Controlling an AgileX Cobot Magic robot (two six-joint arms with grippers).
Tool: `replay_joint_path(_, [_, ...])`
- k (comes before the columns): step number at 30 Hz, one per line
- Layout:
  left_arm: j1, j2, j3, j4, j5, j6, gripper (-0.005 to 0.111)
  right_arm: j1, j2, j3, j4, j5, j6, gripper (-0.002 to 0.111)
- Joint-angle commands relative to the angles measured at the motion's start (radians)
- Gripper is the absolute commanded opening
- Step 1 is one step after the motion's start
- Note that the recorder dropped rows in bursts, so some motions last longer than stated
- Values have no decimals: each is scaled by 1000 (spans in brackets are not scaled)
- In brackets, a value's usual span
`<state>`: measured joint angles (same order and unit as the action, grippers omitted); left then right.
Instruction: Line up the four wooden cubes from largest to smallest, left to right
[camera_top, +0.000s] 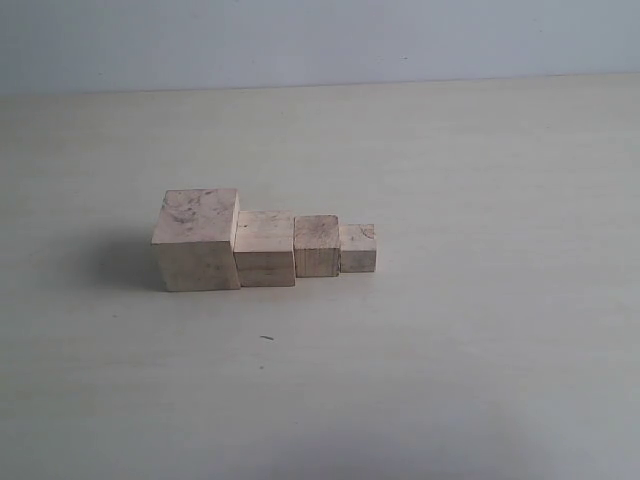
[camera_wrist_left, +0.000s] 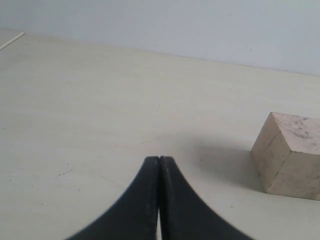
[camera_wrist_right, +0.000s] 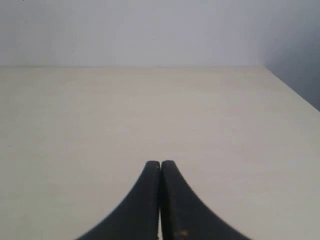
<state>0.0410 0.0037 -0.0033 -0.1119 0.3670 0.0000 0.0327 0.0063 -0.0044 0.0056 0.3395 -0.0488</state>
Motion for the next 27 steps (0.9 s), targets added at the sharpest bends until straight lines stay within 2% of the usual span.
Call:
replay_joint_path(1, [-6,-4,3,-5,-5,0,0,-6,-6,4,-6,1,-25,0])
replay_joint_path(5, [-6,-4,3,-5,-5,0,0,-6,-6,4,-6,14,-67,0])
replay_joint_path(27, [-6,-4,3,-5,-5,0,0,-6,-6,4,30,0,-40,0])
